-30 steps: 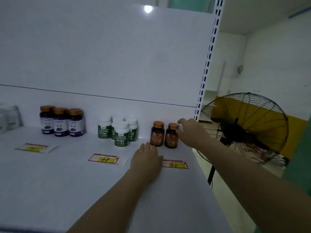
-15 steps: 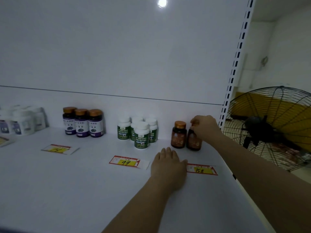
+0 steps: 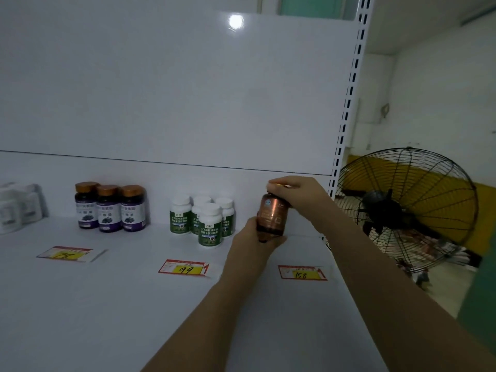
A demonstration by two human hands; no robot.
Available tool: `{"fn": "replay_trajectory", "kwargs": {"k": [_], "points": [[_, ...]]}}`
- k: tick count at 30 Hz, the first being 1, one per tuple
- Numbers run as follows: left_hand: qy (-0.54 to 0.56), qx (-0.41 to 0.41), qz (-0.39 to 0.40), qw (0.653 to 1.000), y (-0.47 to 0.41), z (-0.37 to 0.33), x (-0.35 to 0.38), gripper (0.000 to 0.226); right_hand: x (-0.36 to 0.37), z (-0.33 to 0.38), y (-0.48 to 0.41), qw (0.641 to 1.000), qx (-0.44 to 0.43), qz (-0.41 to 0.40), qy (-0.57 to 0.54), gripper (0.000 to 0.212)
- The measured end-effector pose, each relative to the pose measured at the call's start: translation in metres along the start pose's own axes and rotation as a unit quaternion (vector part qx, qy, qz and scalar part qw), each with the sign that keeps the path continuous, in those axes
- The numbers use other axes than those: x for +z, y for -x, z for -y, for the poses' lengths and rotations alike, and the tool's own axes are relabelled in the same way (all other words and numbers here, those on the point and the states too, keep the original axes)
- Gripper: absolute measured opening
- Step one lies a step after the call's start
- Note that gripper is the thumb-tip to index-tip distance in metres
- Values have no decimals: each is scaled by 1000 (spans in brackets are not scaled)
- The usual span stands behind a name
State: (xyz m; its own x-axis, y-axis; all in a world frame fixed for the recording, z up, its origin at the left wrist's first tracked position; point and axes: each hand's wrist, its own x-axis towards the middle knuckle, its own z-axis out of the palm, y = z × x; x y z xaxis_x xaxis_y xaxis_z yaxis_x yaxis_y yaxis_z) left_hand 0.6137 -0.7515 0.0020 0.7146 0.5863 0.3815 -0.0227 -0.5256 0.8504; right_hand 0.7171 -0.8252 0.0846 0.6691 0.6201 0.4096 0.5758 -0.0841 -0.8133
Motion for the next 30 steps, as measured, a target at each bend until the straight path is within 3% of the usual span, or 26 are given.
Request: {"fn": "replay_trajectory", "kwargs": {"k": [7,25,30], "points": [[15,-8,5,1000,0,1,2,47,10,-28,15,976,13,7,-215,27],[-14,18,18,1000,0,-1,0,54,7,-26,20,978,-7,-9,-207,32],[66,-30,92,993,-4,-7,-6,48,2,-26,21,974,-9,-6,-225,31]]}}
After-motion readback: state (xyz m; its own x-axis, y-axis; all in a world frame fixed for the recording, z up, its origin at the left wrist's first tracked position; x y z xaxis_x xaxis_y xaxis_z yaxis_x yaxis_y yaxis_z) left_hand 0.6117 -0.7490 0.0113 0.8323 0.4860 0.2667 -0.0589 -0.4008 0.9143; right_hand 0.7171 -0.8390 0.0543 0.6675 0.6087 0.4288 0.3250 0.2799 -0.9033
